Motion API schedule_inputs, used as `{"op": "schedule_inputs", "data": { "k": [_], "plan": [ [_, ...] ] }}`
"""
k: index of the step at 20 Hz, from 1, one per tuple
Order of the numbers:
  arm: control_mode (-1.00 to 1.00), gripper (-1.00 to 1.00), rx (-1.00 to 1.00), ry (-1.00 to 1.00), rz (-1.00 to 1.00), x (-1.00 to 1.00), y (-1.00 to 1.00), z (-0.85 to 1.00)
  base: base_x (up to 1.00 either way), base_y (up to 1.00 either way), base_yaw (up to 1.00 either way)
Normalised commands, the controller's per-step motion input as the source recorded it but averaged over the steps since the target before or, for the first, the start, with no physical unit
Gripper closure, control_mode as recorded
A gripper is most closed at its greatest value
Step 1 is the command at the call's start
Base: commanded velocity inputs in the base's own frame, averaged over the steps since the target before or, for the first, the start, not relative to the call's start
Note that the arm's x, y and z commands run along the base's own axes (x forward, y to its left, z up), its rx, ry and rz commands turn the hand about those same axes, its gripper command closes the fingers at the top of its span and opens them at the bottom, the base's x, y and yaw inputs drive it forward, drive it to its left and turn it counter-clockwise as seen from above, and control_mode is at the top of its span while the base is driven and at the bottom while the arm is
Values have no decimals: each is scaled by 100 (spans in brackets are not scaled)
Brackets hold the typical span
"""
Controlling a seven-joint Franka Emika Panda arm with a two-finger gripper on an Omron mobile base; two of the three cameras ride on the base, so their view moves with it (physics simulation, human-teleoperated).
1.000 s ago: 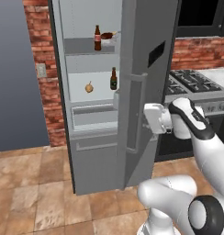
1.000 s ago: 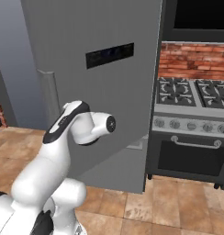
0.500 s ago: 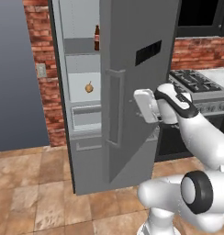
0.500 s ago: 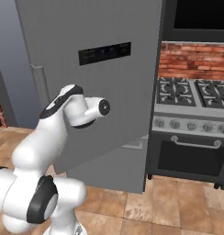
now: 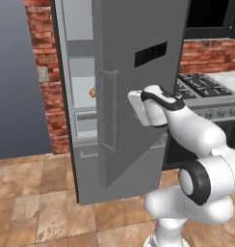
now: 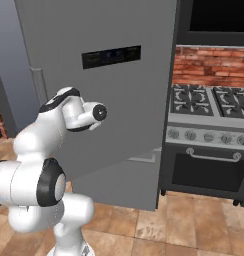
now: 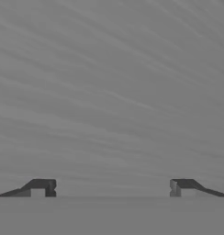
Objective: Place the tupperware on the top shelf of the fridge. Make space for the tupperware among the existing items by rearranging them on the shelves if needed. Close the fridge door when finished.
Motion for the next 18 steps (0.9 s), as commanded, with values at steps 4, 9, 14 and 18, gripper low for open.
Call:
{"op": "schedule_inputs", "data": {
  "k": [4,9,14,18],
  "plan": [
    [-100,-100,0,1,-17,74,30,-19,0,0,0],
    [-100,-100,0,4,-14,79,29,-14,0,0,0],
    [-100,-100,0,8,-14,80,26,-25,0,0,0],
    [-100,-100,0,7,-16,81,24,-26,0,0,0]
  ]
}}
